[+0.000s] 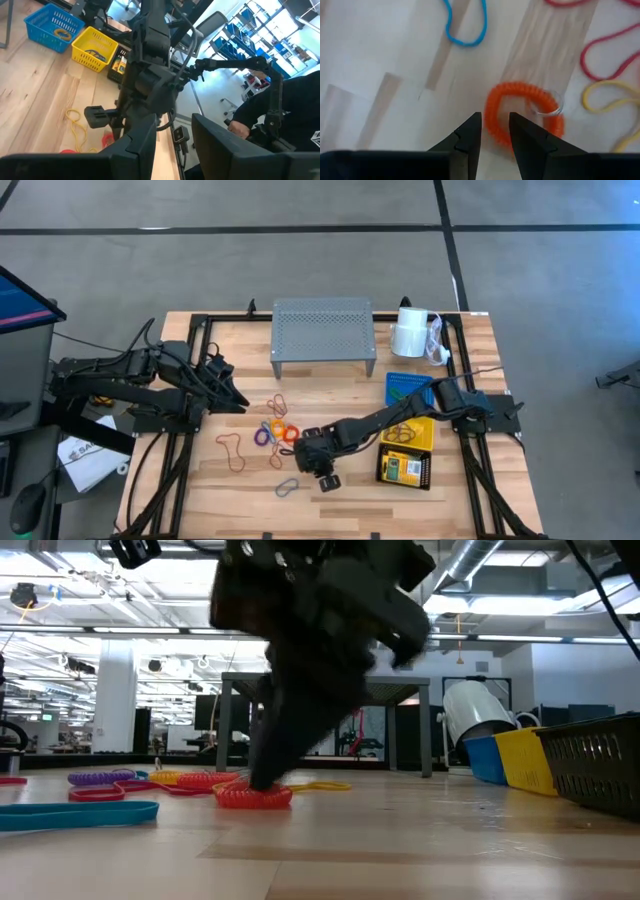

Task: Pick & Place Office Desk Supplies
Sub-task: Put the orange spring keychain into the blue basket

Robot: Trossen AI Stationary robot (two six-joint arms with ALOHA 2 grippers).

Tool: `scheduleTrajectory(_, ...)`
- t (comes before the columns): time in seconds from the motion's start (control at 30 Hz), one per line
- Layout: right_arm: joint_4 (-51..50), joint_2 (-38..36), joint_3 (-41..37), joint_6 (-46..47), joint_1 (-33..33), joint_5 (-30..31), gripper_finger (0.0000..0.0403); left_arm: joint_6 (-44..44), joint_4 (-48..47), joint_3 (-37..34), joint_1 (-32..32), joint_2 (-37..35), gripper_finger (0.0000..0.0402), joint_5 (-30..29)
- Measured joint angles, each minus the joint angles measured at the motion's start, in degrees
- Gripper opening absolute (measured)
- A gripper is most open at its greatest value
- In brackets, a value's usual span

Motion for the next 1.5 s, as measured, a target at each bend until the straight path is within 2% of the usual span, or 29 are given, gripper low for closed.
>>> scheduleTrajectory(0.33,0.0,2.1,0.3,0.9,0.1,0.1,0.0094,0.0,0.1,0.0,0.0,0.0,0.0120,0.1)
scheduleTrajectory(0.43,-0.2,2.2,0.3,0.9,0.1,1.9,0.0068,0.0,0.0,0.0,0.0,0.0,0.0120,0.1)
scheduleTrajectory(0.53,-1.0,1.9,0.3,0.9,0.0,2.3,0.0020,0.0,0.0,0.0,0.0,0.0,0.0120,0.0)
scheduleTrajectory(0.73,-3.5,0.9,0.2,4.1,0.0,2.5,0.0007,0.0,0.0,0.0,0.0,0.0,0.0120,-0.1)
scheduleTrajectory(0.9,-6.8,-2.2,-0.3,6.8,0.0,3.1,0.0004,0.0,-0.2,0.0,0.0,0.0,0.0120,-0.1)
scheduleTrajectory(1.27,-12.7,-14.4,0.1,12.8,-0.3,4.5,0.0001,1.3,-1.1,0.0,0.0,0.0,0.0120,-0.1)
scheduleTrajectory(1.5,-24.4,-20.6,-0.1,15.6,-0.8,9.5,0.0000,1.3,-1.1,0.0,0.0,0.0,0.0120,-0.1)
